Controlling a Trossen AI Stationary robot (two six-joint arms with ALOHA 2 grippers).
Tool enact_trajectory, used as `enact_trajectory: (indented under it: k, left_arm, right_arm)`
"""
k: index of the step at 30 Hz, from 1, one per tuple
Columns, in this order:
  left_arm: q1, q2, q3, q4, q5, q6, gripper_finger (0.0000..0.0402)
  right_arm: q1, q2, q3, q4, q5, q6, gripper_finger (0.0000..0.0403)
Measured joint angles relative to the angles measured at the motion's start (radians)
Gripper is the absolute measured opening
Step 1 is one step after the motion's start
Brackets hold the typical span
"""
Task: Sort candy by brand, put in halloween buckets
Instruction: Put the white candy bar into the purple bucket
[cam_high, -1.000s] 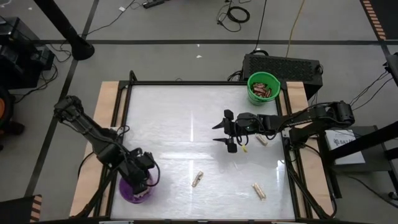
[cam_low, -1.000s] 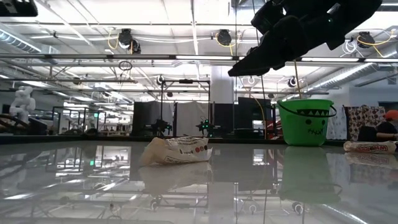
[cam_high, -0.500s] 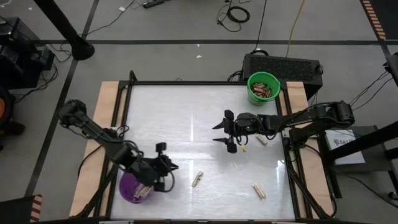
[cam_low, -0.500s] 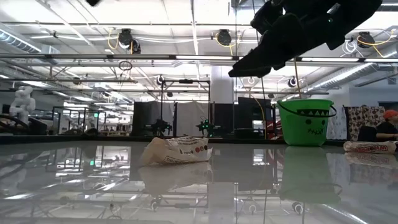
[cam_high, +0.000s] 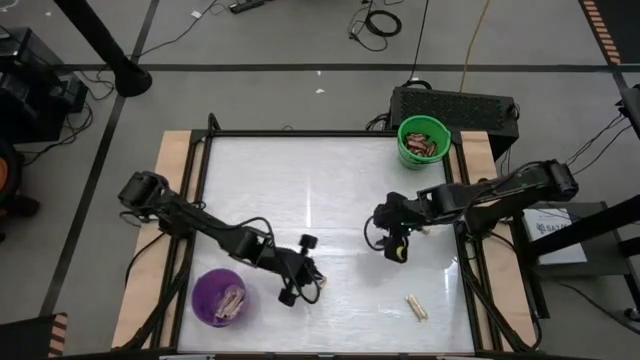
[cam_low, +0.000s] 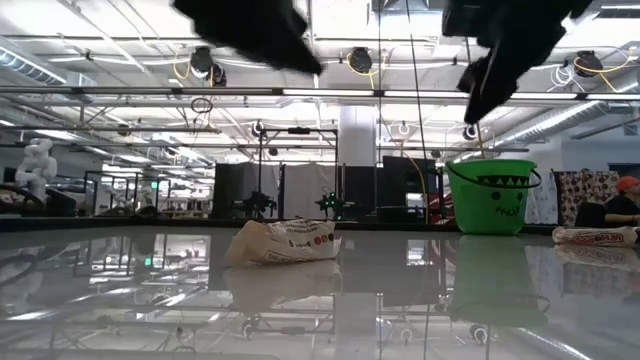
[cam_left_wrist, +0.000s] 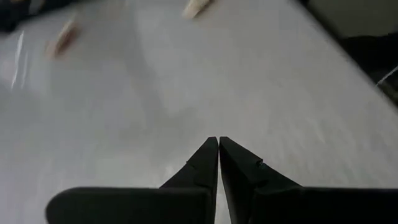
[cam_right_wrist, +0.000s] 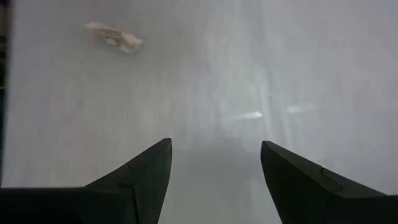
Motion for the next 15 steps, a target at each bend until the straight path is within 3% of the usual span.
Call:
enact_trajectory:
  k: [2,8,15]
  left_arm:
    - [0.021,0.020,0.000,0.086,0.061,0.068,0.0025]
    - [0.062,0.034,0.005,0.153,0.136,0.169,0.0031]
    - [0.099,0.034,0.013,0.163,0.164,0.159,0.0128]
  right_arm:
    - [0.028,0.002,0.031,-0.082,0.045,0.075,0.0238]
    - [0.130,0.003,0.038,-0.188,0.042,0.380,0.0238]
    - [0.252,0.004,0.024,-0.264,0.045,0.622,0.0238]
